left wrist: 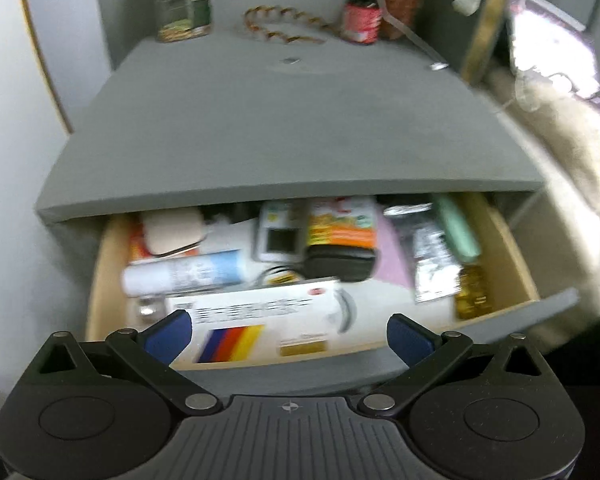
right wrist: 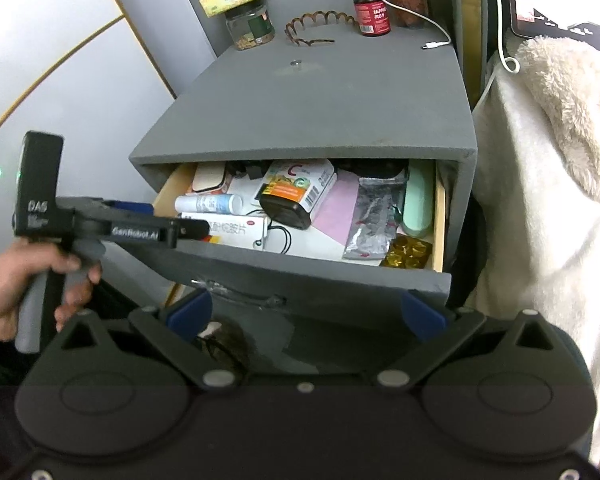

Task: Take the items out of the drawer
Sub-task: 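Release the drawer handle and withdraw the left tool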

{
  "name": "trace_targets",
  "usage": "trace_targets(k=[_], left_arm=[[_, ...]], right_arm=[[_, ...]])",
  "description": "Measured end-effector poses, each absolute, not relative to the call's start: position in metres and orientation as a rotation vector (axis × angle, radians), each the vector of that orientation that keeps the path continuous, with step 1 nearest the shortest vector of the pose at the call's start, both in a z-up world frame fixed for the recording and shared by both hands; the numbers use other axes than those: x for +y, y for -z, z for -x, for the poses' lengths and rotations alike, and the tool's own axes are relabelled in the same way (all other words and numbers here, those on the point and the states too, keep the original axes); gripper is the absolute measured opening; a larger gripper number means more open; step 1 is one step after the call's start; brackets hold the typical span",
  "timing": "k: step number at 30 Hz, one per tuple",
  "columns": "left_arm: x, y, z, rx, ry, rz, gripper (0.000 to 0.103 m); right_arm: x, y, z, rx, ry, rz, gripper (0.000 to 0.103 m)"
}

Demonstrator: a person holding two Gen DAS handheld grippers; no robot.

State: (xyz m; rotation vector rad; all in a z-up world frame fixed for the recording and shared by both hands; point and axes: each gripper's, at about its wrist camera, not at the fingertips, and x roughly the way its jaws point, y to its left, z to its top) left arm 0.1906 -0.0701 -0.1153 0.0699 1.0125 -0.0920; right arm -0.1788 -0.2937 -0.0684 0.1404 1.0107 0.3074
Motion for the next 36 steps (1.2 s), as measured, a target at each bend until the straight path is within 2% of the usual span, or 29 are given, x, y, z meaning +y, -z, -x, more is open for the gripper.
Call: trace_targets(k=[8, 30, 36], left_arm=[[-0.052, 0.14, -0.203, 1.061, 0.046, 0.023, 0.103], [-0.05, 0.139, -0.174, 1.104, 0.048, 0.013, 0.101], [-0.038, 0.093, -0.15, 0.942, 0.07, 0.042, 0.102]], right_arm=[[-0.291, 0.069, 0.179, 1.015, -0.293, -0.119, 0.103], [-0.29, 0.071, 0.173, 1.018, -0.282, -0.101, 0.103], [-0.292, 0.07, 0.173, 1.019, -0.284, -0.11, 0.103]])
